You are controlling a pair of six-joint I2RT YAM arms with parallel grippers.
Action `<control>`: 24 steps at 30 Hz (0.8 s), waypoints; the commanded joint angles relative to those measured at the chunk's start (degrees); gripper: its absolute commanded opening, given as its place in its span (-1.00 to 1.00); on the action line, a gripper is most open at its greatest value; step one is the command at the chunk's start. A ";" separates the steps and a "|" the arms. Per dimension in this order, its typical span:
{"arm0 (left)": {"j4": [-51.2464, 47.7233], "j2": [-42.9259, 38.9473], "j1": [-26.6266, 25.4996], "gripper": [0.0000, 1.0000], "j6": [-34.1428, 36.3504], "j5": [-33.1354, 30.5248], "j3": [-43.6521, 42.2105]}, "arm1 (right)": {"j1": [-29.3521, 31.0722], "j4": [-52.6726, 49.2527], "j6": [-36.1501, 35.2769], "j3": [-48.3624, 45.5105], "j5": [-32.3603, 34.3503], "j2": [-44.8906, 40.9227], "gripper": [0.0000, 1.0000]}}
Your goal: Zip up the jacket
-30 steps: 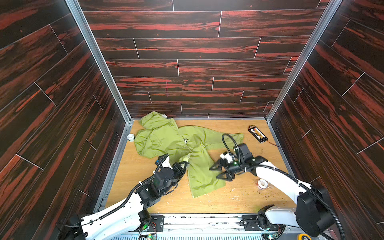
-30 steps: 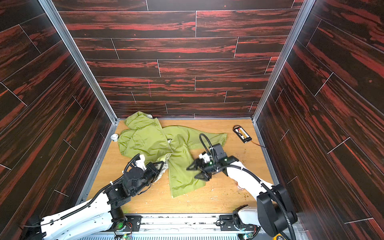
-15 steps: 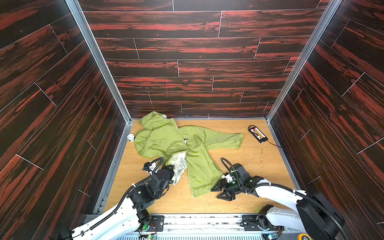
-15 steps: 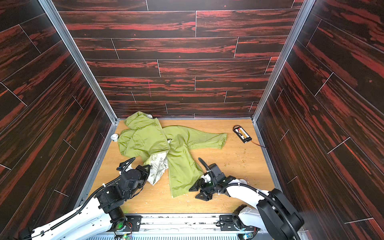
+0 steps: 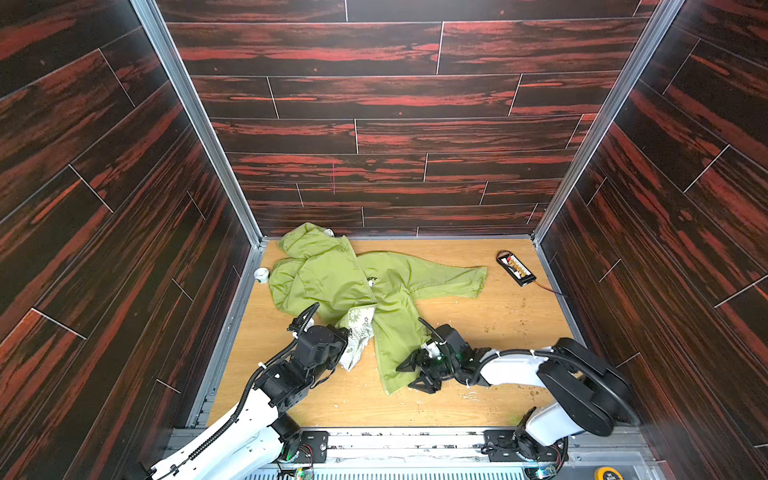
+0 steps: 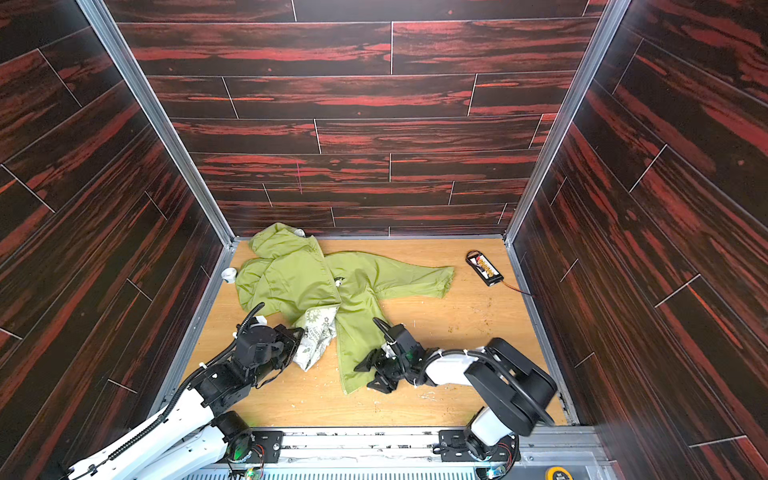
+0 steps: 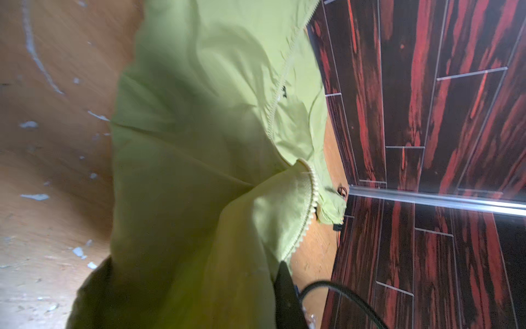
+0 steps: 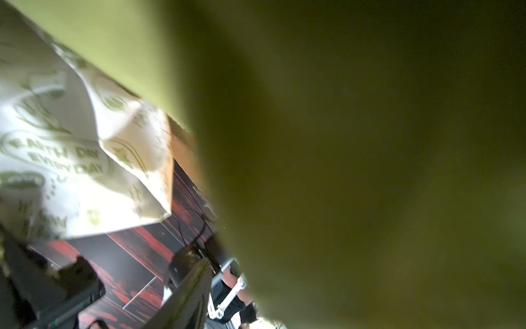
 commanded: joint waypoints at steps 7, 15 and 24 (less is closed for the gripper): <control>1.61 -1.10 3.63 -1.00 1.33 5.65 0.98 | -0.47 -3.25 -3.24 6.14 5.38 6.71 -0.31; 6.22 2.86 5.45 -1.00 1.43 9.07 0.75 | -2.92 -11.47 -8.55 8.98 4.64 1.13 -0.88; 10.18 10.32 5.91 -1.00 3.51 11.37 3.45 | -11.67 -28.41 -19.91 12.43 6.09 -7.50 -0.99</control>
